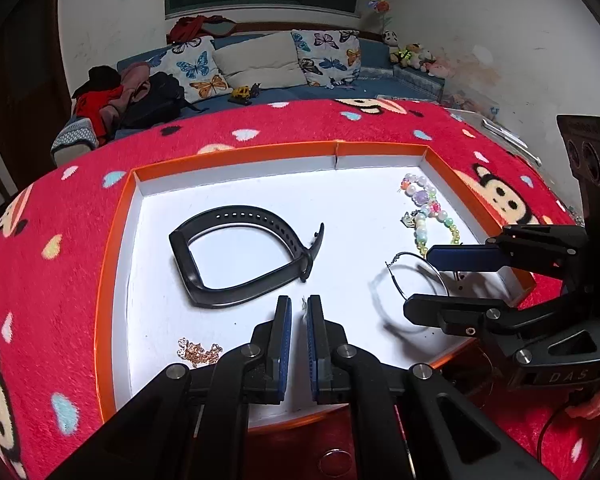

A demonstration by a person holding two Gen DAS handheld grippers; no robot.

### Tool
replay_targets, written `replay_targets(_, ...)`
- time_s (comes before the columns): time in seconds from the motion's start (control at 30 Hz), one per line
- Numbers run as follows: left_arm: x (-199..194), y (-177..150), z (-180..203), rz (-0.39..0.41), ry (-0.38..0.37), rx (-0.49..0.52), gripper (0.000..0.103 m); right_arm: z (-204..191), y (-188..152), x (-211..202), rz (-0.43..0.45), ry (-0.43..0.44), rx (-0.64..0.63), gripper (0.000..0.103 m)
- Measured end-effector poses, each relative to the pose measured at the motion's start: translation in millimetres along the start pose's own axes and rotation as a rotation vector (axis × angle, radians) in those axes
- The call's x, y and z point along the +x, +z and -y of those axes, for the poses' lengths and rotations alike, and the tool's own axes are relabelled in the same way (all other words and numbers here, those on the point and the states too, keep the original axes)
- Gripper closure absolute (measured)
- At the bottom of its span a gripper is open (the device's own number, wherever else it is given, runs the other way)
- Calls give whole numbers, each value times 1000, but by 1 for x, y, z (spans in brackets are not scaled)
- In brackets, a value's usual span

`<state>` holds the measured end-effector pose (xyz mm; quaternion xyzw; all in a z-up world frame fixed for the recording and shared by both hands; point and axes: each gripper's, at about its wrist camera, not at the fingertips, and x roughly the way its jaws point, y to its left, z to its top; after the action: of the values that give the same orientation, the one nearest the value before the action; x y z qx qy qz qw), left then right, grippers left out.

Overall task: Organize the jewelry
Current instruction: 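Drop the pearl stud into the tray with the left tool while the right tool places a hoop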

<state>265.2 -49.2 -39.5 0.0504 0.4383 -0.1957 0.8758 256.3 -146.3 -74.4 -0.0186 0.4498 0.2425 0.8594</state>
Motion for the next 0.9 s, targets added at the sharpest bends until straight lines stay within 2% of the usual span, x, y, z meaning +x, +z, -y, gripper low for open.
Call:
replay_targets(0.63, 1, -1, -5, -18, 0, -33, 94, -4, 2, 10, -18, -27, -25, 51)
replay_targets(0.9, -2, -4, -6, -23, 5, -41, 94, -6, 0, -7, 15, -34, -24, 49)
